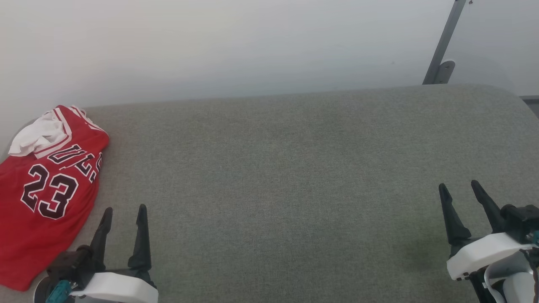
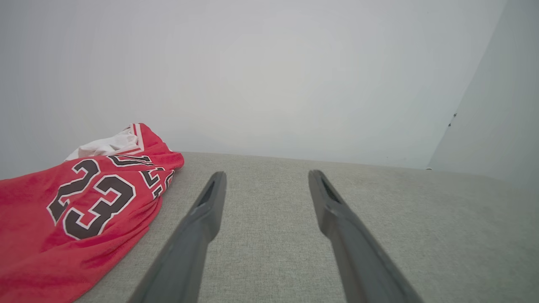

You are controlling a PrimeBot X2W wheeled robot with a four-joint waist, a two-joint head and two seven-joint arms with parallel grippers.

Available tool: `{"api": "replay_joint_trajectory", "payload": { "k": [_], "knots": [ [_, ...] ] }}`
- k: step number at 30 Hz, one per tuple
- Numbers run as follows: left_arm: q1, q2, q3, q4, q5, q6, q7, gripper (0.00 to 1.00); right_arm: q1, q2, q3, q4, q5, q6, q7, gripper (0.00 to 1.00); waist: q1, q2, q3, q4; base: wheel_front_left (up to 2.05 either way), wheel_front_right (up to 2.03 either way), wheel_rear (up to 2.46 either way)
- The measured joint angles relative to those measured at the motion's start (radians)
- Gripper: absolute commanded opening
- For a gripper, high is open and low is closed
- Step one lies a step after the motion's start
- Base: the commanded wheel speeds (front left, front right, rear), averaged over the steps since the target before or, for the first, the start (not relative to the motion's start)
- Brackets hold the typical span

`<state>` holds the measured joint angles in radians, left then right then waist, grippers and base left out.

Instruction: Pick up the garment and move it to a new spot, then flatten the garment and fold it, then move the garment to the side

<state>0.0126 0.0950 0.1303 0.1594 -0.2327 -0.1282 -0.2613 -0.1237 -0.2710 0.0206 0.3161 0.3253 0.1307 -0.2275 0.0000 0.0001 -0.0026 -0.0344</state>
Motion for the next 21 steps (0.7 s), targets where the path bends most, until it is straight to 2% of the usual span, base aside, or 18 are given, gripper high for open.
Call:
{"api": "replay_joint_trajectory", "payload": {
  "k": [13,21],
  "knots": [
    [0.000,-0.001,-0.001,0.010,-0.013,-0.001,0.000,1.00,0.000,0.003,-0.001,-0.003,0.000,0.000,-0.002,1.00,0.0000,0.0000,-0.002,0.006,0.00,0.00,0.00],
    [-0.020,-0.011,0.043,0.034,-0.015,0.020,0.000,1.00,-0.004,0.009,0.034,-0.002,-0.001,0.000,0.002,1.00,0.0000,0.0000,-0.011,0.058,0.00,0.00,0.00]
  ]
}}
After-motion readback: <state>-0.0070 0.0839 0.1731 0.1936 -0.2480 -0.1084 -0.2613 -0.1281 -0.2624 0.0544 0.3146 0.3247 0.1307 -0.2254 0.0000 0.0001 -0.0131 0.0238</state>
